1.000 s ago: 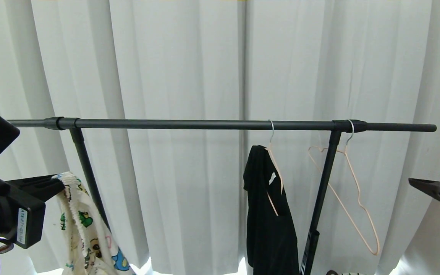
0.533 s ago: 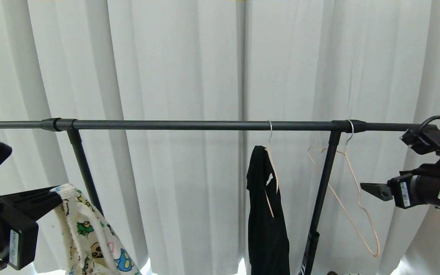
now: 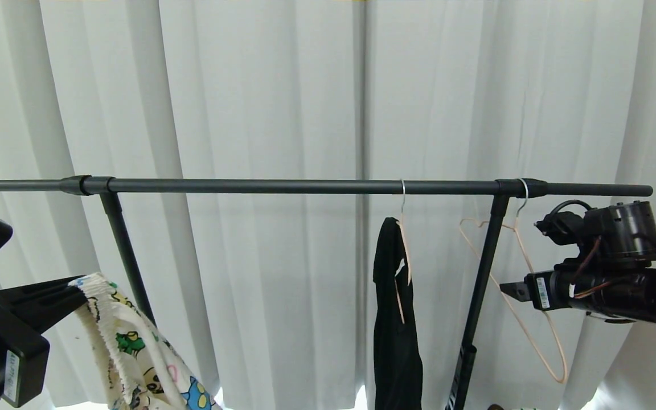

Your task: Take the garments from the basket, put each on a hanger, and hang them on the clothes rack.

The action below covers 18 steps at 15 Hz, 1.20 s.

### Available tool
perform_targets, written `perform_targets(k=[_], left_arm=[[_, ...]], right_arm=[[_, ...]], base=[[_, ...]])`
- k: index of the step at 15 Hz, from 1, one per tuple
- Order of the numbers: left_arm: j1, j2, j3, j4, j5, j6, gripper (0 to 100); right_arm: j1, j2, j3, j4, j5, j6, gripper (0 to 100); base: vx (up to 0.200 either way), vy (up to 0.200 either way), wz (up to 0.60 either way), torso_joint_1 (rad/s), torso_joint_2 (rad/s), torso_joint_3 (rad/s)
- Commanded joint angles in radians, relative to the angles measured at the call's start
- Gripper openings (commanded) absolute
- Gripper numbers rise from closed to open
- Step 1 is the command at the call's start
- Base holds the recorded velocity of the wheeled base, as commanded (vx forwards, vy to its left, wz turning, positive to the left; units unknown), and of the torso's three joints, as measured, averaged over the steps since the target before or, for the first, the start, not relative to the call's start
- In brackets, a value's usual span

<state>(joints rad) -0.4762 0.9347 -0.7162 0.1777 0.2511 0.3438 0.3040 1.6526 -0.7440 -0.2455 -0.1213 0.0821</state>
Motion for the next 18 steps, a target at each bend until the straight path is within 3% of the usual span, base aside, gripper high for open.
perform_targets(k=[1, 9, 10, 18], left_arm=[[0.001, 0.003, 0.001, 0.000, 0.001, 0.000, 0], [0.001, -0.007, 0.003, 0.000, 0.001, 0.001, 0], [0.001, -0.007, 0.003, 0.000, 0.001, 0.001, 0], [0.001, -0.007, 0.006, 0.000, 0.001, 0.000, 0]], right_arm=[[-0.005, 0.032, -0.006, -0.001, 0.000, 0.010, 100], [-0.011, 0.059, -0.005, -0.001, -0.001, 0.013, 100], [-0.011, 0.061, -0.005, -0.001, 0.000, 0.013, 0], [-0.011, 0.066, -0.005, -0.035, 0.000, 0.016, 0]], base=[[0.000, 0.000, 0.00, 0.000, 0.00, 0.000], [0.000, 0.000, 0.00, 0.000, 0.00, 0.000], [0.000, 0.000, 0.00, 0.000, 0.00, 0.000], [0.000, 0.000, 0.00, 0.000, 0.00, 0.000]])
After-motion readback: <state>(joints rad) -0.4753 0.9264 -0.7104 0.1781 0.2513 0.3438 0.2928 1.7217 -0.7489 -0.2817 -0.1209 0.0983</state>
